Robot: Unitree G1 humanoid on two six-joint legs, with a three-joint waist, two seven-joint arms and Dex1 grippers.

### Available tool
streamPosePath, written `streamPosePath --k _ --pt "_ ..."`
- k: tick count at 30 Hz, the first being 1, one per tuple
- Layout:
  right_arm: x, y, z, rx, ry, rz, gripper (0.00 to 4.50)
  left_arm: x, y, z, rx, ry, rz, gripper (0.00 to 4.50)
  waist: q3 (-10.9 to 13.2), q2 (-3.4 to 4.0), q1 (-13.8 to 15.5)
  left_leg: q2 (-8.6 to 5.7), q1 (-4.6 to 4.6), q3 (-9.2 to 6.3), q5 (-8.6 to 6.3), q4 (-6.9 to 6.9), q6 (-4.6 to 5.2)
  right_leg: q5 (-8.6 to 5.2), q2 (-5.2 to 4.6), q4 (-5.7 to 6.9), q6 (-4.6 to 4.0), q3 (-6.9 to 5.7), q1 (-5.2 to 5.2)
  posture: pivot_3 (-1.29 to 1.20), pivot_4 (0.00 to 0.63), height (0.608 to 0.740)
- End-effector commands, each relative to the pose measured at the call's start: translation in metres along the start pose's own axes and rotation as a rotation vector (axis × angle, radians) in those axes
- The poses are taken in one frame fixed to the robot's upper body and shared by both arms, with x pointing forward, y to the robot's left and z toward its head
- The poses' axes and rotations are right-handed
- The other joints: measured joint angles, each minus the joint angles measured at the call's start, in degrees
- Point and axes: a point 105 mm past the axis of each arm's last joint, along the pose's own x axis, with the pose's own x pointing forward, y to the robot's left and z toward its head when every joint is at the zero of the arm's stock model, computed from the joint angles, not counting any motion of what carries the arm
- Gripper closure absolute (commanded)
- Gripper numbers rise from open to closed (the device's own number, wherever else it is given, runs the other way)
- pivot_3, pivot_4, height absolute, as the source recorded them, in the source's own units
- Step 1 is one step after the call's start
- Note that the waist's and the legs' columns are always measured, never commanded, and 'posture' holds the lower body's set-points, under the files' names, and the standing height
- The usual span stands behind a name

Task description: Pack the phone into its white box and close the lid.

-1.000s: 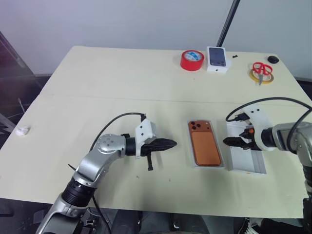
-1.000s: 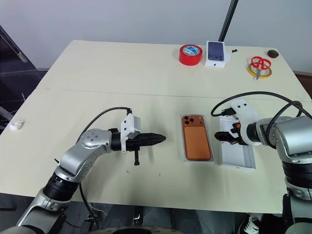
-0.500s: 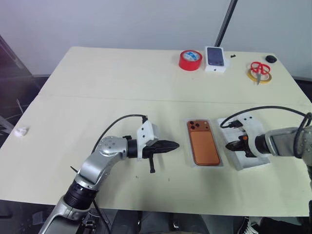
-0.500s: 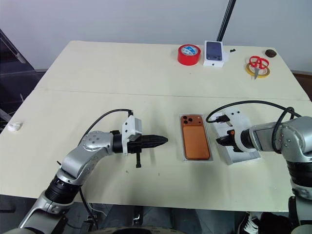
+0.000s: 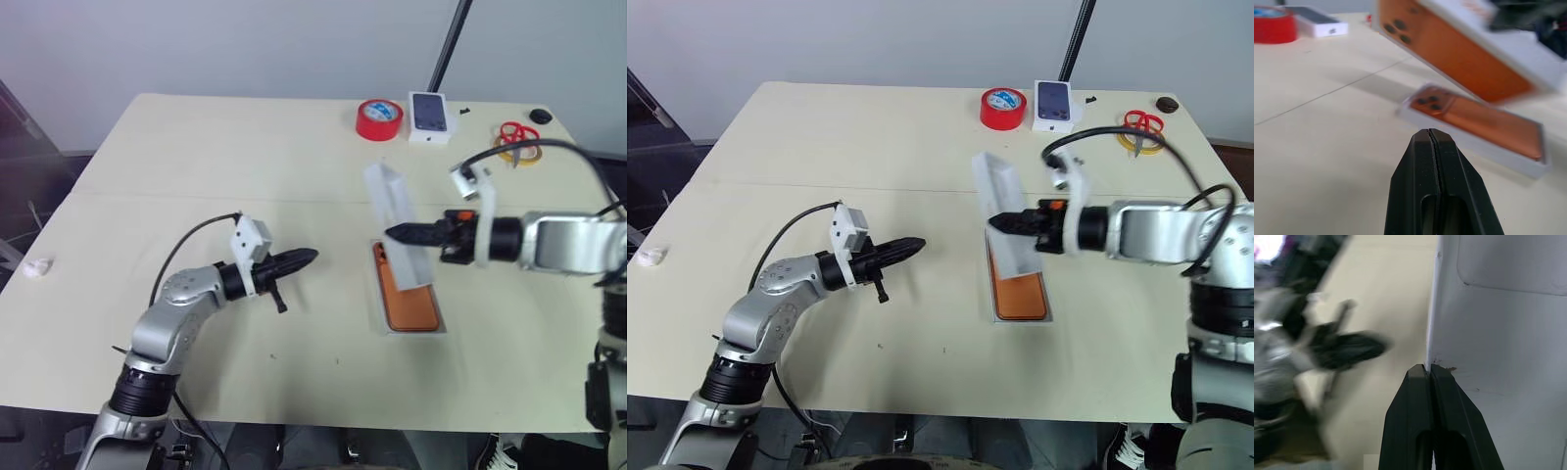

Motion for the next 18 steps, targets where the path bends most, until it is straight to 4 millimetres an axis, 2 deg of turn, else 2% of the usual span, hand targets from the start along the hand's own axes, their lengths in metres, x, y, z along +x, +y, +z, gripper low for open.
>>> streamPosePath --k 1,6,12,13,15,18 --pt "0.014 0.021 -0.003 0.008 -0.044 0.092 4.47 -0.006 0.006 0.006 0.045 -0.009 0.021 4.50 0.0 0.00 0.0 0.00 0.00 0.00 0.00 0.00 0.00 0.00 0.00 0.01 0.00 0.00 -0.01 0.00 0.150 0.718" --pt "0.025 0.026 -0.014 0.048 -0.045 0.118 4.47 -0.009 0.004 0.008 0.052 -0.012 0.020 4.50 0.0 0.00 0.2 0.00 -0.11 -0.02 0.00 0.01 0.00 0.00 -0.05 0.00 0.00 -0.03 -0.08 0.00 0.150 0.718" --pt "0.017 -0.005 -0.041 0.139 0.018 -0.012 4.47 0.006 -0.015 0.006 0.049 -0.014 -0.052 4.50 0.0 0.01 0.1 0.00 -0.11 -0.02 0.00 0.00 0.00 0.00 -0.07 0.00 0.00 -0.03 -0.08 0.00 0.150 0.718" --pt "0.016 -0.007 -0.041 0.141 0.019 -0.022 3.88 0.010 -0.018 0.005 0.048 -0.011 -0.071 4.50 0.0 0.01 0.2 -0.01 -0.11 -0.01 0.00 0.01 0.00 0.00 -0.07 0.00 0.00 -0.02 -0.07 0.00 0.150 0.718" --pt "0.013 -0.008 -0.039 0.130 0.013 -0.032 3.04 0.017 -0.024 0.003 0.051 -0.001 -0.103 4.50 0.0 0.01 0.1 -0.01 -0.10 -0.01 0.00 0.02 0.00 0.00 -0.06 -0.01 0.00 -0.02 -0.06 0.00 0.150 0.718" --pt "0.004 -0.002 -0.016 0.039 -0.019 -0.045 1.43 0.033 -0.031 -0.002 0.047 0.011 -0.142 4.50 0.0 0.03 0.0 -0.01 -0.09 -0.01 0.01 0.02 0.01 0.00 -0.04 0.01 0.00 -0.01 -0.08 0.00 0.150 0.718"
